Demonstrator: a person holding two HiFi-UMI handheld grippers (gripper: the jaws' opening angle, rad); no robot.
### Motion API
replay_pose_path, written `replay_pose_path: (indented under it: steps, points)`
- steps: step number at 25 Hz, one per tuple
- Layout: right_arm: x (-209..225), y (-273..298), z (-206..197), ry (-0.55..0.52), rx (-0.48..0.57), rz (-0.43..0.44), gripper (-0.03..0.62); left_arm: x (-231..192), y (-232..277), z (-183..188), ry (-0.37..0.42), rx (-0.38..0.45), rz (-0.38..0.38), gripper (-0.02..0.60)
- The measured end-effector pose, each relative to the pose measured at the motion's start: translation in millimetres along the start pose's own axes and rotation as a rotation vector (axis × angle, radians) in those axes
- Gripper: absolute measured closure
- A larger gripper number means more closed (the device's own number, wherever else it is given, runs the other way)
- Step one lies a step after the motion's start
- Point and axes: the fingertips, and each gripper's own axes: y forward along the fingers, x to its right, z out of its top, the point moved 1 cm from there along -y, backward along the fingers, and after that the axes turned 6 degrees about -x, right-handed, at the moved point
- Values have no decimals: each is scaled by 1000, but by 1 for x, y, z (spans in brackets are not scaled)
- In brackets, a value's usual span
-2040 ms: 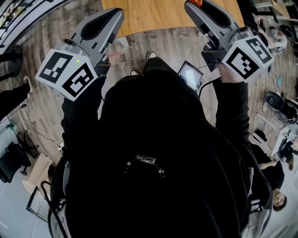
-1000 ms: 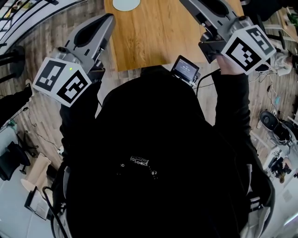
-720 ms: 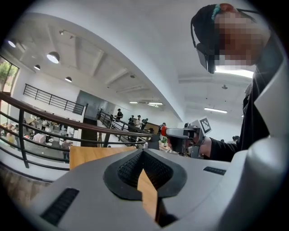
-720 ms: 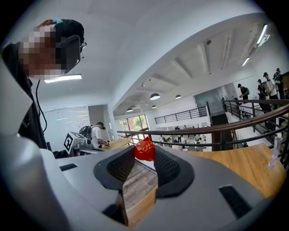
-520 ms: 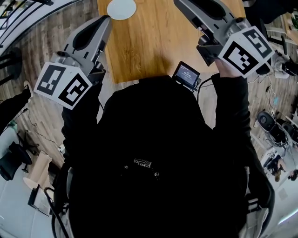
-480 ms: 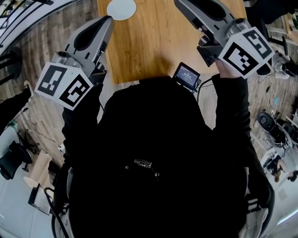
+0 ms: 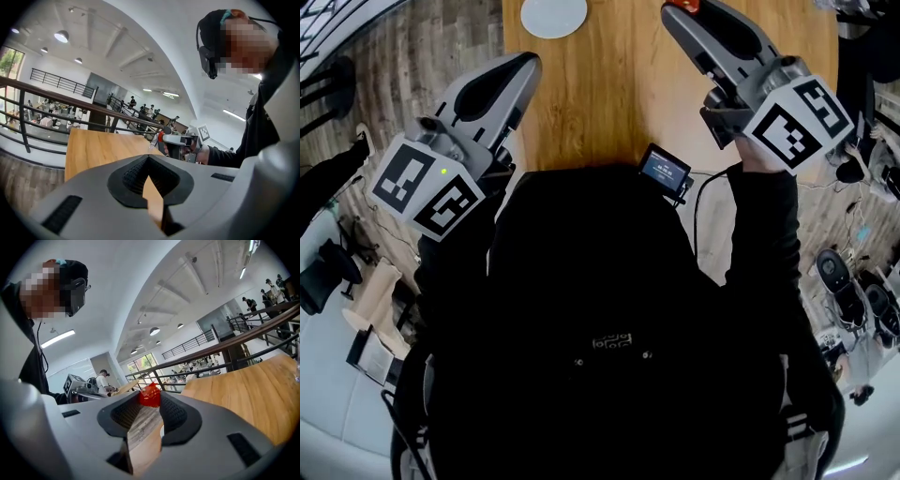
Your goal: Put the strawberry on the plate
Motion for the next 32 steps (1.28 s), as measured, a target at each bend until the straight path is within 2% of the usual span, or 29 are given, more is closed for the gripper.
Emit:
replay_pose_path:
  steps: [5, 8, 12, 15, 19, 32]
  points:
    - [-1, 19, -4, 11, -3, 2, 450, -14, -8, -5, -74, 1, -25, 581]
    - [-6, 21, 3, -6, -6, -15, 450, -17, -6, -4, -86, 6, -53, 581]
    - [-16, 25, 12, -34, -15, -65, 450, -21, -2, 0, -83, 2, -129, 581]
    - [-16, 22, 11, -19, -19, -104, 450, -20, 7, 1, -77, -9, -193, 581]
    - [-11, 18, -2, 7, -21, -107, 450, -17, 19, -5, -79, -35, -241, 581]
    - [-39, 31, -1, -22, -59, -89, 450, -7, -12, -10, -87, -5, -252, 581]
